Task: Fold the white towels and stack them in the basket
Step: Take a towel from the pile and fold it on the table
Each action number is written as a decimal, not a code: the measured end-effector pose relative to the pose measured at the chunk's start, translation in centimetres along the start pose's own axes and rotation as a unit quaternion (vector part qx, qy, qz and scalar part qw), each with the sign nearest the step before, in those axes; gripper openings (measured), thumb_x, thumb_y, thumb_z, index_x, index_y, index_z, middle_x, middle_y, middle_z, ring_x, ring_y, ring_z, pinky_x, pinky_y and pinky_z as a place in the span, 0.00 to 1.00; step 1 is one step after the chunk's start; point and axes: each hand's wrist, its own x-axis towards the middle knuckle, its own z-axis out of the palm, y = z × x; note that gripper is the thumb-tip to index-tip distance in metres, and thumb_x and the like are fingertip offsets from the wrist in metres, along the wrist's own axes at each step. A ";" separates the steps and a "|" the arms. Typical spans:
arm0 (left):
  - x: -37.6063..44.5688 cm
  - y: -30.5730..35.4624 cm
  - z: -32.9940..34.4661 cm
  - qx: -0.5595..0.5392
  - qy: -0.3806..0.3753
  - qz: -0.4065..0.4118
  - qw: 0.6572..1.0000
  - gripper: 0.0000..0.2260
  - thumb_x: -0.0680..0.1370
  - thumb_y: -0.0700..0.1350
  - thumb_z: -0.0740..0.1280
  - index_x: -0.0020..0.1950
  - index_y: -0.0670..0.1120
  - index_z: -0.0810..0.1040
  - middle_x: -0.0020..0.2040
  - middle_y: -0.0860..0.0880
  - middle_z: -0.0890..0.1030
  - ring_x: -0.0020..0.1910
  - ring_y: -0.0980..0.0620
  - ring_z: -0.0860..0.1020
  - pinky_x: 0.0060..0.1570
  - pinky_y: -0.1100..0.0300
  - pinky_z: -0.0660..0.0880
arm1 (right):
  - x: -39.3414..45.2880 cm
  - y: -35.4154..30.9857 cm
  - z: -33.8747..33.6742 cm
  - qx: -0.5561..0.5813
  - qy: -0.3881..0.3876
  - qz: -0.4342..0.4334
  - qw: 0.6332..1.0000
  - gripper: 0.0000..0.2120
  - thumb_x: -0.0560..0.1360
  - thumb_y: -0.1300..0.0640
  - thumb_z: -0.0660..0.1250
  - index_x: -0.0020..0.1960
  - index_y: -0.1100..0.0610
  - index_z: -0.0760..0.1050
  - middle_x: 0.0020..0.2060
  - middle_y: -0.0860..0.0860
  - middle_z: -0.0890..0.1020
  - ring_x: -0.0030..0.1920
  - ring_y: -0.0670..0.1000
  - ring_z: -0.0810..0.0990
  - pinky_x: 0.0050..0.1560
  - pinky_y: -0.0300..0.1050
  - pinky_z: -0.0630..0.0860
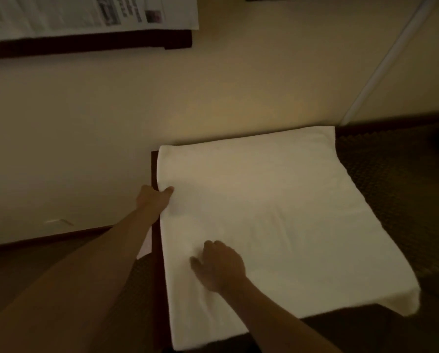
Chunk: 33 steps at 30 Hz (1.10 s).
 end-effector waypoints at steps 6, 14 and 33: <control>3.1 1.5 -1.5 -0.055 -0.082 0.004 0.995 0.16 0.79 0.46 0.68 0.60 0.36 0.79 0.55 0.39 0.82 0.50 0.41 0.81 0.52 0.49 0.81 | 0.5 -7.4 3.8 0.025 0.045 0.100 0.994 0.29 0.76 0.37 0.66 0.65 0.58 0.67 0.58 0.54 0.75 0.58 0.57 0.77 0.55 0.51 0.74; 4.1 2.8 -7.0 -0.072 -0.035 0.060 0.995 0.12 0.77 0.40 0.62 0.56 0.37 0.79 0.53 0.37 0.81 0.48 0.39 0.81 0.41 0.47 0.83 | 1.1 -12.7 2.8 0.151 0.030 0.110 0.982 0.09 0.80 0.55 0.62 0.58 0.58 0.70 0.58 0.57 0.78 0.58 0.57 0.78 0.55 0.48 0.74; -10.5 25.1 12.9 -0.047 -0.129 0.320 0.937 0.19 0.81 0.42 0.61 0.72 0.44 0.73 0.70 0.43 0.75 0.69 0.41 0.73 0.68 0.54 0.69 | -1.0 13.8 -14.6 0.396 0.377 0.175 0.819 0.24 0.79 0.41 0.66 0.31 0.56 0.70 0.26 0.48 0.72 0.29 0.47 0.71 0.33 0.44 0.67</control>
